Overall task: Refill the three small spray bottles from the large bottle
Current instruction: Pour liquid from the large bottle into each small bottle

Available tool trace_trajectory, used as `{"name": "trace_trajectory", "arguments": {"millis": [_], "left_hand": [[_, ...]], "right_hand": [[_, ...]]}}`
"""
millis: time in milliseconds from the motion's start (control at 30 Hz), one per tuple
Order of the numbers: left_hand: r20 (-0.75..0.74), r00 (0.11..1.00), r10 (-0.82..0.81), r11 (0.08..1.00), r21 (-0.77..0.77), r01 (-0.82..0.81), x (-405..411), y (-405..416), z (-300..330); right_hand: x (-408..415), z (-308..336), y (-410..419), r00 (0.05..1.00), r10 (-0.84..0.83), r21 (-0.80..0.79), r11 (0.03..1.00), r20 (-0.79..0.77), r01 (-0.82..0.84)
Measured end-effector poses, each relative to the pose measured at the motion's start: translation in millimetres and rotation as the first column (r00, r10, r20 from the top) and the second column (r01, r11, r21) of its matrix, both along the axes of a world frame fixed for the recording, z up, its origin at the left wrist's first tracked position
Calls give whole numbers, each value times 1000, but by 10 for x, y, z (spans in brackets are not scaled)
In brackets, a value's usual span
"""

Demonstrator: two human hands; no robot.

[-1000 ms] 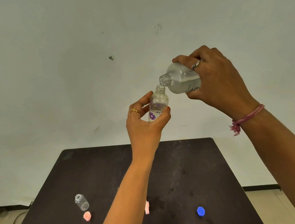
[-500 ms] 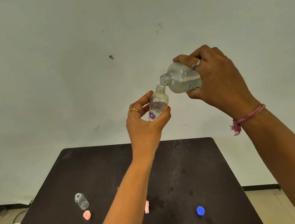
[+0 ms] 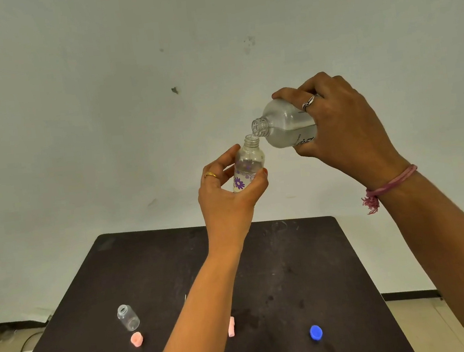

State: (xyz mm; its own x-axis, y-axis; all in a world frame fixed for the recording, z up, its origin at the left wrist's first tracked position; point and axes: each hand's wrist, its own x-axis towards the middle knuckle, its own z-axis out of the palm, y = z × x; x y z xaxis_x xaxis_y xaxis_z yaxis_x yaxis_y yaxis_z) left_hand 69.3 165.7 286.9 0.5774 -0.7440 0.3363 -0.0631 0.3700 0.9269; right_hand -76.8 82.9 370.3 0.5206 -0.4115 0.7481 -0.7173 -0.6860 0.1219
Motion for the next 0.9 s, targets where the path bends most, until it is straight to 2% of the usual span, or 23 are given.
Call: {"name": "trace_trajectory", "arguments": {"millis": [900], "left_hand": [[3, 1000, -6, 1000, 9, 6, -9, -55, -12]], "right_hand": [[3, -7, -60, 1000, -6, -2, 1000, -18, 6]]}}
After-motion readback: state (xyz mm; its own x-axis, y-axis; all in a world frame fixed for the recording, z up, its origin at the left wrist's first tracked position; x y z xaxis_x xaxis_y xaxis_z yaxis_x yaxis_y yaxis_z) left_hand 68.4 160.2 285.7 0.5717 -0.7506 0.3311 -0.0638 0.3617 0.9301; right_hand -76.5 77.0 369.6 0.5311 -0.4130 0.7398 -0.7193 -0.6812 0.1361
